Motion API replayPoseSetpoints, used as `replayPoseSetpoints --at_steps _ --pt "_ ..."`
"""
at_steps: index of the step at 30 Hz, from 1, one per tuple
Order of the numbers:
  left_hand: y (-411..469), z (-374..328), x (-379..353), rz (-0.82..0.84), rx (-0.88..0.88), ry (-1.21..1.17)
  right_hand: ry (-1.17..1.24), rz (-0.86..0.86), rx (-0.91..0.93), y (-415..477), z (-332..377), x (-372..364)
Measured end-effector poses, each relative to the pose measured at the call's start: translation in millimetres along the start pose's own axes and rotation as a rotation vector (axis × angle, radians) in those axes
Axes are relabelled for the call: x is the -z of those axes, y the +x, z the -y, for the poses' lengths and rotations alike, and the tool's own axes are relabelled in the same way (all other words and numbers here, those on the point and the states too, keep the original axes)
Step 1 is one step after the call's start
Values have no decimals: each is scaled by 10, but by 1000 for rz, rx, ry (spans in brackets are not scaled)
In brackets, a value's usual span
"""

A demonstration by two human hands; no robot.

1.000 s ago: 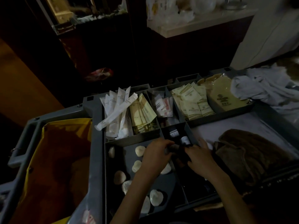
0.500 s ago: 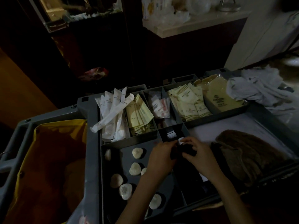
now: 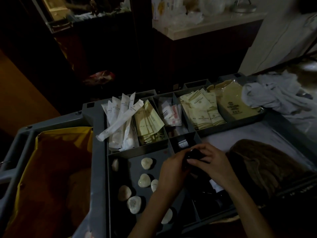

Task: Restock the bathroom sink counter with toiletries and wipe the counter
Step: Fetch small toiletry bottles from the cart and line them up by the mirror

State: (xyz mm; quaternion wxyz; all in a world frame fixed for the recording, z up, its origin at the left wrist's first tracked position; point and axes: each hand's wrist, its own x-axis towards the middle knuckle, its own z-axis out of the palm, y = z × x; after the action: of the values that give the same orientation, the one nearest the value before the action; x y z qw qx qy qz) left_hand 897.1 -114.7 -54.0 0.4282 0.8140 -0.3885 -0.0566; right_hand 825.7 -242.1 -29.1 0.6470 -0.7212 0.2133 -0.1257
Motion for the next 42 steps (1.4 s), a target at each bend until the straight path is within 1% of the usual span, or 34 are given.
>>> replayPoseSetpoints --at_steps 5,9,13,17,21,24,30,34,37,40,42 --pt "-107 92 115 -51 10 -46 -57 90 31 51 -43 4" --pt "-194 223 186 -111 169 -41 -99 122 28 157 -63 39" --pt "-274 288 254 -154 196 -34 -278 66 19 283 -191 31" --pt "-337 333 235 -166 259 -73 -469 26 29 446 -313 -137" --pt "-369 336 201 -184 356 -158 -760 -30 209 595 -426 -298" --pt "-376 323 215 -187 395 -231 -912 -47 252 633 -438 -350" --pt "-357 353 239 -212 461 -304 -1054 -60 229 647 -443 -381" --pt "-366 384 250 -198 477 -331 -1171 -43 220 667 -391 -429" --pt "-355 385 267 -172 489 -381 -1238 -77 285 684 -362 -443" --pt "-356 389 260 -169 484 -401 -1332 -3 246 707 -333 -450" --pt "-356 392 248 -161 484 -436 -1395 3 235 688 -314 -465"
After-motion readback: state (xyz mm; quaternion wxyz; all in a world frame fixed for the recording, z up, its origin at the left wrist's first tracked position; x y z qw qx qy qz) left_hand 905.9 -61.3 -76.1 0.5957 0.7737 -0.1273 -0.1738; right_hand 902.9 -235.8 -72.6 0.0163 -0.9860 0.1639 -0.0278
